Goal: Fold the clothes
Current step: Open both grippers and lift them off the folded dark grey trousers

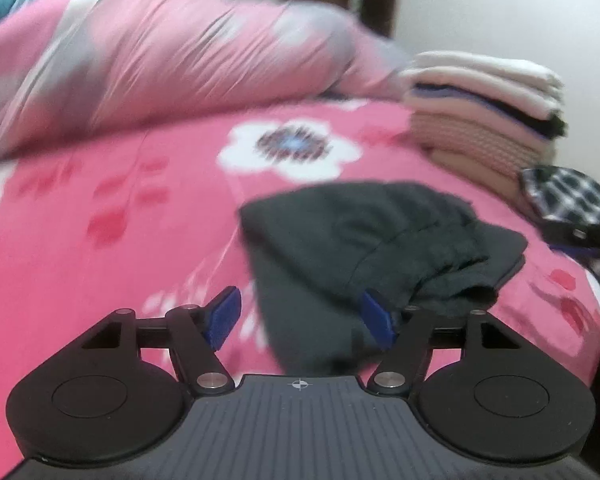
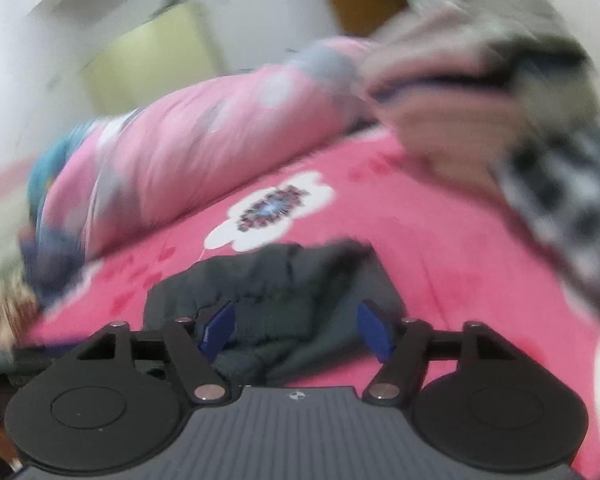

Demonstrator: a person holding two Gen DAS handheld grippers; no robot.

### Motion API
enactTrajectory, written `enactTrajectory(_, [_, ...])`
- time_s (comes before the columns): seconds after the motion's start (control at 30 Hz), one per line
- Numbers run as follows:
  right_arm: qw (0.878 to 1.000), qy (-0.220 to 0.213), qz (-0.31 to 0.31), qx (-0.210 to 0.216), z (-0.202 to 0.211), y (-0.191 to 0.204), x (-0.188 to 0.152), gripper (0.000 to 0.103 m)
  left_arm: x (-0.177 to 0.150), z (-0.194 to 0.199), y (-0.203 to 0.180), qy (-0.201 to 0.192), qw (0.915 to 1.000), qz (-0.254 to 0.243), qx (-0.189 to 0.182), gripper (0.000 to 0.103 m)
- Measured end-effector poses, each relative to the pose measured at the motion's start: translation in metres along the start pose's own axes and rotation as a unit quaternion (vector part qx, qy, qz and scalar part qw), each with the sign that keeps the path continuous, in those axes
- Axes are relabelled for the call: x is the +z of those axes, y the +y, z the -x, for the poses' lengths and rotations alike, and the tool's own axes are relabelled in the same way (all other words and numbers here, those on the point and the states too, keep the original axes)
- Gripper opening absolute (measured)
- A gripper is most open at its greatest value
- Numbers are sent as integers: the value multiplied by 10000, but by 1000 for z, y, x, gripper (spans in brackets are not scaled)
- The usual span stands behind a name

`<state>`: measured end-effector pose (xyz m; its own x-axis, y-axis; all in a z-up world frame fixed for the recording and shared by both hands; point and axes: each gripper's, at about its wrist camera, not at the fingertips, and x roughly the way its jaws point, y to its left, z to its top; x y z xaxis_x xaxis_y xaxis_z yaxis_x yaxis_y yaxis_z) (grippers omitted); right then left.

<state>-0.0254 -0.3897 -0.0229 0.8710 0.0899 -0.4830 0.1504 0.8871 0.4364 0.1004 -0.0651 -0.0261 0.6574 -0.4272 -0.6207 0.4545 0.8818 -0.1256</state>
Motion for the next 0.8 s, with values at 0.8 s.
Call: enactTrajectory(0.8, [9891, -88, 573, -1354, 14, 57, -50, 103, -37, 9, 2, 1232, 9820, 772, 1208, 103])
